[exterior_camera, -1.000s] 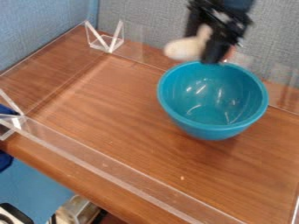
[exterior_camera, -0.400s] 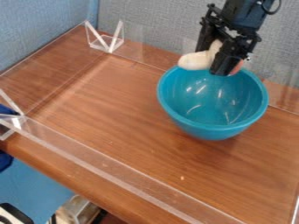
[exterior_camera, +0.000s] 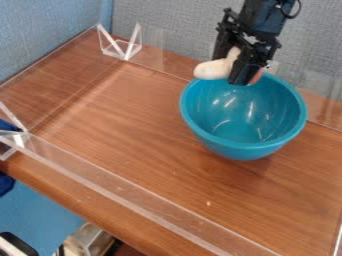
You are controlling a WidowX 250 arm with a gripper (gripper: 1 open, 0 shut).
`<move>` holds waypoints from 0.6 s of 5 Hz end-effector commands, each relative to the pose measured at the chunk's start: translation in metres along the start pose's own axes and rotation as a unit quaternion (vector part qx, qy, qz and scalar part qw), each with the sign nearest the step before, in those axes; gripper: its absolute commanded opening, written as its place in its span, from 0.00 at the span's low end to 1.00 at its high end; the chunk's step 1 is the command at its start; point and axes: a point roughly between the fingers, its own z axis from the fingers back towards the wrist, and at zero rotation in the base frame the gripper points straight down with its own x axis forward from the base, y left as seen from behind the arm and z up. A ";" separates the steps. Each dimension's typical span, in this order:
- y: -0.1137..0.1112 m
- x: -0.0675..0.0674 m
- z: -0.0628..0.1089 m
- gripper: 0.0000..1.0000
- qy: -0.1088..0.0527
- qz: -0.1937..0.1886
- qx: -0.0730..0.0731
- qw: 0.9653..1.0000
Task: Put the mushroom in the blue bowl
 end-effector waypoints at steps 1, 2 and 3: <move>0.009 0.000 0.015 0.00 -0.031 0.004 0.011 0.999; 0.011 0.002 0.011 0.00 -0.033 0.002 0.009 0.999; 0.011 0.003 0.008 0.00 -0.036 0.000 0.008 0.999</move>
